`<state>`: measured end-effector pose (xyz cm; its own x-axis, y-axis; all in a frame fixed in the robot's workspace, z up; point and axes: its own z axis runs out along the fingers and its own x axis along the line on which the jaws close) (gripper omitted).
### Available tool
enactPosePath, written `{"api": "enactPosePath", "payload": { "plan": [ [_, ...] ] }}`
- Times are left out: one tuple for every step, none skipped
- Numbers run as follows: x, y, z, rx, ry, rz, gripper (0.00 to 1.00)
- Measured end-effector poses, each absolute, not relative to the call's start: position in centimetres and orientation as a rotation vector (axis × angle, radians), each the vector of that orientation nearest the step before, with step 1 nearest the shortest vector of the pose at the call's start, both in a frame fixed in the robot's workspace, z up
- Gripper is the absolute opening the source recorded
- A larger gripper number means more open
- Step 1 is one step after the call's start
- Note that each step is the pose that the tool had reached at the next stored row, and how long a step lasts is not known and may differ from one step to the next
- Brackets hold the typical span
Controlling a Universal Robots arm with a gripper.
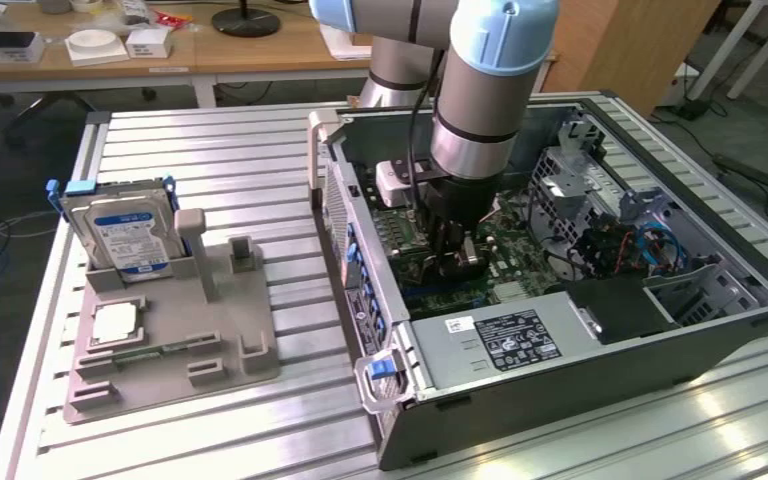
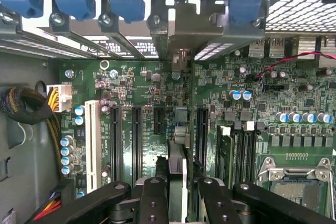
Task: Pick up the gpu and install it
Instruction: 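Insert the gpu into the slot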
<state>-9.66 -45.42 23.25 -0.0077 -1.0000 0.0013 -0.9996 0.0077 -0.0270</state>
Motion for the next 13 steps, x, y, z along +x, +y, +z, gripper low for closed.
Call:
{"api": "enactPosePath", "payload": {
  "plan": [
    [-9.66, -45.42, 23.25, -2.200, 2.217, -0.031, 0.27],
    [-9.66, -45.42, 23.25, -2.200, 2.217, -0.031, 0.27],
    [-9.66, -45.42, 23.25, -2.200, 2.217, -0.031, 0.27],
    [-9.66, -45.42, 23.25, -2.200, 2.217, -0.031, 0.27],
    [-9.66, -45.42, 23.25, -2.200, 2.217, -0.031, 0.27],
    [-9.66, -45.42, 23.25, -2.200, 2.217, -0.031, 0.27],
    [-9.66, -45.42, 23.25, -2.200, 2.217, -0.031, 0.27],
    [-9.66, -45.42, 23.25, -2.200, 2.217, -0.031, 0.27],
    [-9.66, -45.42, 23.25, -2.200, 2.217, -0.031, 0.27],
    [-9.66, -45.42, 23.24, -2.200, 2.217, -0.031, 0.27],
    [-9.66, -45.42, 23.23, -2.200, 2.217, -0.031, 0.27],
    [-9.67, -45.42, 23.22, -2.200, 2.217, -0.032, 0.27],
    [-9.69, -45.42, 23.20, -2.200, 2.217, -0.032, 0.27]
  ]
}}
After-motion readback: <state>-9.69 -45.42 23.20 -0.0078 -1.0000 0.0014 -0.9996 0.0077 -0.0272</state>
